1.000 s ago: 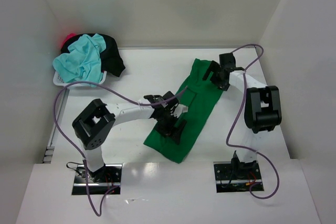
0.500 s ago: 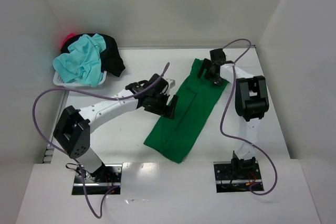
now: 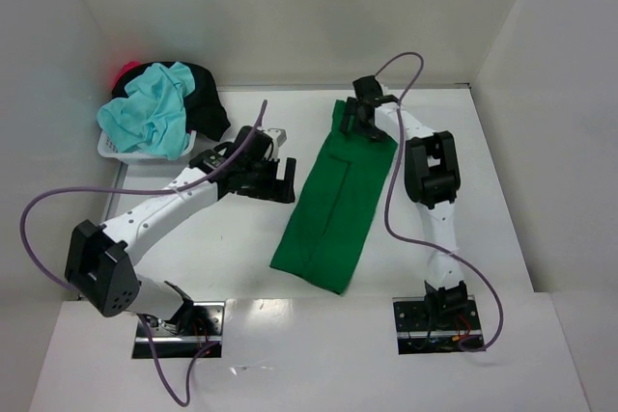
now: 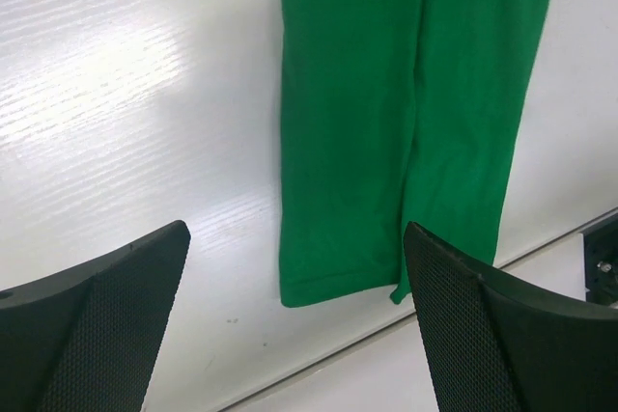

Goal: Fold and stack the t-shirts
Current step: Rotate the tshirt 90 degrees

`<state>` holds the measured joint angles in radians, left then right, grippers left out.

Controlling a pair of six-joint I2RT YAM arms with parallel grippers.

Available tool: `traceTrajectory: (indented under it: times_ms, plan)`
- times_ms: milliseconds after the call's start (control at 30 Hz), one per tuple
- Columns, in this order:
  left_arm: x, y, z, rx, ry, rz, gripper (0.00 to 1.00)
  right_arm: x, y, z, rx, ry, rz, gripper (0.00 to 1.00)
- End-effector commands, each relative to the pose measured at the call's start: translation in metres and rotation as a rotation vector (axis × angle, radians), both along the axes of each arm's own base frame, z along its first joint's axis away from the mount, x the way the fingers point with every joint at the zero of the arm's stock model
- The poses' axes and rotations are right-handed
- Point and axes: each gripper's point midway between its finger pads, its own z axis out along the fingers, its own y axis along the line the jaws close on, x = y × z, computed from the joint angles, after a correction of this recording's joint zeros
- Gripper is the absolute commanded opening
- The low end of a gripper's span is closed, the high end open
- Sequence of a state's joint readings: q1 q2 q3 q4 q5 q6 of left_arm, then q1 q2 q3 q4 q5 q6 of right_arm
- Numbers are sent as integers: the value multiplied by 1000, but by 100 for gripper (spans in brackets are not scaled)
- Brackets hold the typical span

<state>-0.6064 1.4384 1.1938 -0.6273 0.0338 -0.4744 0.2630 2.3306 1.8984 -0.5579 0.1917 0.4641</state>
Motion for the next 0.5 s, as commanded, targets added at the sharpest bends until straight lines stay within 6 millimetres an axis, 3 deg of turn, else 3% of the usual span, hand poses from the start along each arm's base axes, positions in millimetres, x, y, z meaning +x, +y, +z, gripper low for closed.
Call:
traceTrajectory:
  times_ms: [0,33,67,133,167,233,300,467]
  plan:
    - [-6,5,11,-42,-15,-10,99,-6,53,-21,34,56,111,100]
    - [-8,4,12,-50,-22,-25,99,-5,62,-21,42,57,129,100]
    - [-10,5,9,-45,-15,-25,99,3,82,-8,57,19,170,100]
    - [-11,4,9,-47,-15,-37,99,-1,101,-21,68,56,207,100]
    - [-11,8,8,-46,-14,-28,99,10,113,-6,74,13,230,100]
    - [-11,8,8,-46,-14,-28,99,5,134,-19,67,36,263,100]
    - [-13,10,7,-46,-13,-28,99,6,158,-7,86,3,311,100]
    - [-18,12,2,-48,5,-12,99,8,163,-6,51,-10,305,100]
